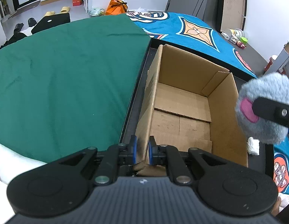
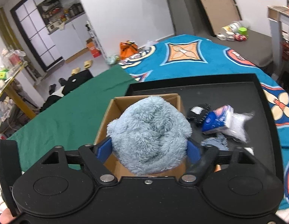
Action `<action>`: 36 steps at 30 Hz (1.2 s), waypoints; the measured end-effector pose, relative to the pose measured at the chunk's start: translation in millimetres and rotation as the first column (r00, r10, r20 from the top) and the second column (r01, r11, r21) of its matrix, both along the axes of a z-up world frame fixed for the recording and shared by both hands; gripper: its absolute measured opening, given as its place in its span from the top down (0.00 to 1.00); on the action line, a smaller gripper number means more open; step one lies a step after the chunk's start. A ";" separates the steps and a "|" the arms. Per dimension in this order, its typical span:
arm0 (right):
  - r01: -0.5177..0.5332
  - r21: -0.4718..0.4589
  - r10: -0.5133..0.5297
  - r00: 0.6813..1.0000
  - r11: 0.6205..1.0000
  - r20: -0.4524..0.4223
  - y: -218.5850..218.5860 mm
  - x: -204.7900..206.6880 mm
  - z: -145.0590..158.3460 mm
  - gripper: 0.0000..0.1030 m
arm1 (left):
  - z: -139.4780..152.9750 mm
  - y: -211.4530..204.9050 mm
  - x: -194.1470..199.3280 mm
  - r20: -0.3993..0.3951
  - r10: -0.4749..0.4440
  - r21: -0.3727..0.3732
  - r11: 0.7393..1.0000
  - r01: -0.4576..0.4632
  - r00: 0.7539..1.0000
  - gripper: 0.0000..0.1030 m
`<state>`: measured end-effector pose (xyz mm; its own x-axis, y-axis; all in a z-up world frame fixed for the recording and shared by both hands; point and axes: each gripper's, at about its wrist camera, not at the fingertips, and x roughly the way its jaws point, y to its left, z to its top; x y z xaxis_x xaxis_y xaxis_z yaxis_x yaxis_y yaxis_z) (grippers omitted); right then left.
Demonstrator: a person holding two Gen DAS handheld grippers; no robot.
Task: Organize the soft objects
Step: 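Carry the grey plush with the right gripper into the cardboard box and release, then grasp the white wrapped bundle with the right gripper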
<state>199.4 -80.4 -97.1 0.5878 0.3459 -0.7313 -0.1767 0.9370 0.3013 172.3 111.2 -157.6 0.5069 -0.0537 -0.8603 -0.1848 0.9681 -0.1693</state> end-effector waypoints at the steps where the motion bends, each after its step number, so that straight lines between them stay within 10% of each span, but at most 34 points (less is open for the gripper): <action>1: 0.002 0.000 -0.002 1.000 1.000 0.000 -0.4 -0.2 -0.5 0.16 | 0.3 0.1 0.5 -0.002 -0.001 0.000 1.000 0.001 1.000 0.89; 27: 0.159 -0.001 -0.158 0.981 0.987 -0.112 -91.1 -28.0 -40.5 0.16 | 11.9 -15.6 -4.6 0.017 -0.006 0.097 0.995 0.005 1.000 0.86; 36: 0.201 0.028 -0.194 0.969 0.979 -0.150 -114.0 -23.9 -60.5 0.17 | 16.3 -24.2 -7.0 0.052 -0.036 0.159 0.987 0.027 0.998 0.60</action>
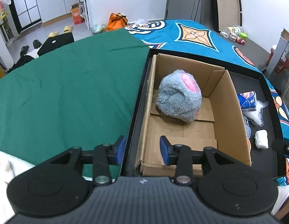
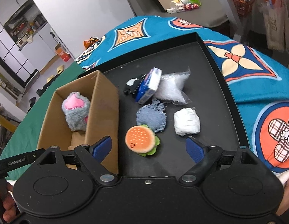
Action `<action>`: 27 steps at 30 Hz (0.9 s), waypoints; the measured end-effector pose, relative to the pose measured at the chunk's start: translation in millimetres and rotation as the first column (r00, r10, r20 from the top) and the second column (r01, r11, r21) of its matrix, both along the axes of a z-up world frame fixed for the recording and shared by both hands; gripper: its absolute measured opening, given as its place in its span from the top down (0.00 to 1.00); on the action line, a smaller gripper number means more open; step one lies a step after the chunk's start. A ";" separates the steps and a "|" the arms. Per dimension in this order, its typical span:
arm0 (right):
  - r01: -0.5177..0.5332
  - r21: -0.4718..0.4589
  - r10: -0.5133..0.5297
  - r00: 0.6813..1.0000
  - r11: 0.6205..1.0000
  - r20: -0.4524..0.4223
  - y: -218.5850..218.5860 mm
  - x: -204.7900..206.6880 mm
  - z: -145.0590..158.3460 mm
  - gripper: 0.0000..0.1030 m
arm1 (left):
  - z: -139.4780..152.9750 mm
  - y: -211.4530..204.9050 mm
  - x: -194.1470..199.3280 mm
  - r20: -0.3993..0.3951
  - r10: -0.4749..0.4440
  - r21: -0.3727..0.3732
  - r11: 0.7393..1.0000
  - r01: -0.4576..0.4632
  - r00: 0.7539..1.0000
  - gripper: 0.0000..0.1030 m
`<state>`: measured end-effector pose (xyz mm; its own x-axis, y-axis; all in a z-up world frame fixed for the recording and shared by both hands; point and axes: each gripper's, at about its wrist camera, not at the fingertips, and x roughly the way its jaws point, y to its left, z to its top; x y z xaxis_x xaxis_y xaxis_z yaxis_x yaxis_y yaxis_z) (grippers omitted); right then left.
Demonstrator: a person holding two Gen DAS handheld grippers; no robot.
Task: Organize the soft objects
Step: 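Grasp the white wrapped bundle with the right gripper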
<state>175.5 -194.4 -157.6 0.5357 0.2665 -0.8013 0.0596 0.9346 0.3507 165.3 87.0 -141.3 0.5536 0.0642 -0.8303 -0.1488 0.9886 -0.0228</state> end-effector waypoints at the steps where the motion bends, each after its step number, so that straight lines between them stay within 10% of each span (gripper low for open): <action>1: 0.003 0.001 -0.003 1.000 1.000 -0.004 -2.1 0.9 -2.2 0.17 | -0.1 -0.7 0.4 0.000 -0.001 0.005 1.000 0.001 1.000 0.58; 27: 0.098 0.006 -0.098 0.995 0.995 -0.006 -39.9 28.0 -58.1 0.30 | -8.7 -39.6 15.1 -0.051 -0.008 0.279 0.960 0.022 0.999 0.50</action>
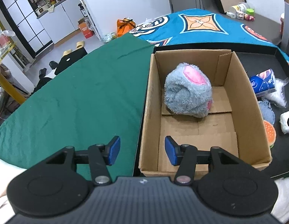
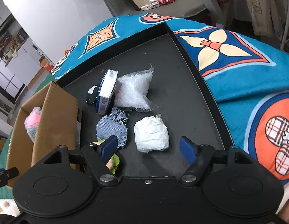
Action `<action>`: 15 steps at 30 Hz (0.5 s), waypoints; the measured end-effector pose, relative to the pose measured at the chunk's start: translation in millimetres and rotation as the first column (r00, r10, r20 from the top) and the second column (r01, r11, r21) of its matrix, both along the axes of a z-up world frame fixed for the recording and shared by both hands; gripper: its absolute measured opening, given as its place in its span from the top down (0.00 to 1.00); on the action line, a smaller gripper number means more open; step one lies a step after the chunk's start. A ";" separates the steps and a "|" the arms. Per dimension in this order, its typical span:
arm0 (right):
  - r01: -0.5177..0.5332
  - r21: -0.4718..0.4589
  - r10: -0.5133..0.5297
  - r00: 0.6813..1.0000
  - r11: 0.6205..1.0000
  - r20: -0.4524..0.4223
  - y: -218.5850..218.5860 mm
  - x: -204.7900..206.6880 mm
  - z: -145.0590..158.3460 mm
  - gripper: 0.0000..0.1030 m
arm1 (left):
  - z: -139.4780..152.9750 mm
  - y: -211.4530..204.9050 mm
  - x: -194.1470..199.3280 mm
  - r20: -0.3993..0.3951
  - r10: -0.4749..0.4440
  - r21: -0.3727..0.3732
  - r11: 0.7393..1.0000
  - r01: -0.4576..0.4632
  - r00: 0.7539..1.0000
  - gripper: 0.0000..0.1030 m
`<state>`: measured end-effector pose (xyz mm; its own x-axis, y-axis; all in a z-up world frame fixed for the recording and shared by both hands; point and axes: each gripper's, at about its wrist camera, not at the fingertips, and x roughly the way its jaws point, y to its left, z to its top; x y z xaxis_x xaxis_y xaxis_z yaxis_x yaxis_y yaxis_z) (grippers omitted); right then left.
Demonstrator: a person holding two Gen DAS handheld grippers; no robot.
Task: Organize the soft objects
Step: 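Grasp the white wrapped bundle with the right gripper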
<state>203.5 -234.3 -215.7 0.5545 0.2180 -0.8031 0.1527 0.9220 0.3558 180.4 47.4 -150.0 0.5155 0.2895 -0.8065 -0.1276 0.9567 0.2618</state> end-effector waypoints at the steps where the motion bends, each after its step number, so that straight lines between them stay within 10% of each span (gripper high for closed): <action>1: -0.008 -0.008 0.008 1.000 1.000 0.002 1.2 1.2 -0.8 0.31 | -0.8 -1.1 0.7 -0.005 0.003 0.009 1.000 -0.003 1.000 0.48; 15: -0.084 -0.124 0.085 0.996 0.989 0.004 13.5 7.8 -12.9 0.58 | -6.8 -18.0 9.4 -0.041 -0.019 0.099 0.995 0.023 0.999 0.44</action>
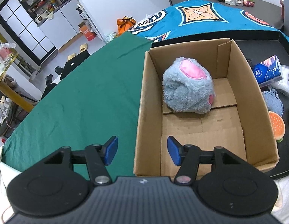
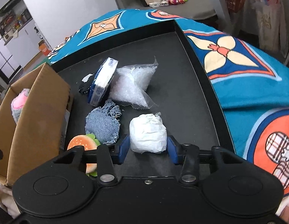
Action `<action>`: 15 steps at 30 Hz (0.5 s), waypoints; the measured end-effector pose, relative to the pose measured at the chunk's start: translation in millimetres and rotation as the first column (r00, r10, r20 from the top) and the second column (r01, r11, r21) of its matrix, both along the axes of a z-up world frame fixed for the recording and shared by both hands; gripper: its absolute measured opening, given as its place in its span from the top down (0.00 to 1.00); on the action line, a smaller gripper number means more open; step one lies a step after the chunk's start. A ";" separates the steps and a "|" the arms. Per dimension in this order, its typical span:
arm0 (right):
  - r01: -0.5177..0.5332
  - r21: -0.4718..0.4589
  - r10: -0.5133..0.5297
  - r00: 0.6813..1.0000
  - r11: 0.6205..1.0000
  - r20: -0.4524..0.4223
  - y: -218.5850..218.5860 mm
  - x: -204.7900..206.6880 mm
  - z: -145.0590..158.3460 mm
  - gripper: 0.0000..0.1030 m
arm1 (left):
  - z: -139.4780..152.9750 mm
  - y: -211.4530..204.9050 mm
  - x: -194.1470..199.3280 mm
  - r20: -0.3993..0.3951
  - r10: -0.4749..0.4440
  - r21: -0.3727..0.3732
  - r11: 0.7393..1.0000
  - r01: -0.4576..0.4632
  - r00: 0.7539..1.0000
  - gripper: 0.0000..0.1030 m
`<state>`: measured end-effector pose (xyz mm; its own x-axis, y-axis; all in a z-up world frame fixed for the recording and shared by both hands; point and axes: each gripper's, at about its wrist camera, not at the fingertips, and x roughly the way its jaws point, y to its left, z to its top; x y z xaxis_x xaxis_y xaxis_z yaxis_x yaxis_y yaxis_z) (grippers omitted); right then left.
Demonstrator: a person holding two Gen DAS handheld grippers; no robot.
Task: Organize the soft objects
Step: 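Grasp the white wrapped bundle with the right gripper, then carry the white bundle with the right gripper into the box beside the plush and release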
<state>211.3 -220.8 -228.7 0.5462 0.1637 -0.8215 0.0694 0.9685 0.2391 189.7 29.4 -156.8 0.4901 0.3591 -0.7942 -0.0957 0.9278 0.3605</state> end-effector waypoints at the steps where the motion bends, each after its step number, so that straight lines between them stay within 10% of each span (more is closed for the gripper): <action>1: -0.004 0.001 0.004 1.000 1.000 0.002 0.8 -0.3 0.4 0.58 | 0.0 0.0 -0.1 -0.001 0.000 -0.001 1.000 0.000 1.000 0.44; 15: -0.005 0.001 0.005 0.999 1.000 0.040 0.8 -11.2 26.4 0.59 | 3.5 2.1 -5.1 0.023 -0.001 -0.017 1.000 0.002 1.000 0.44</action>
<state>200.2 -220.0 -202.3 0.5781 0.1676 -0.7986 0.0551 0.9684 0.2431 184.6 31.5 -153.3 0.5090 0.3448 -0.7887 -0.1024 0.9340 0.3422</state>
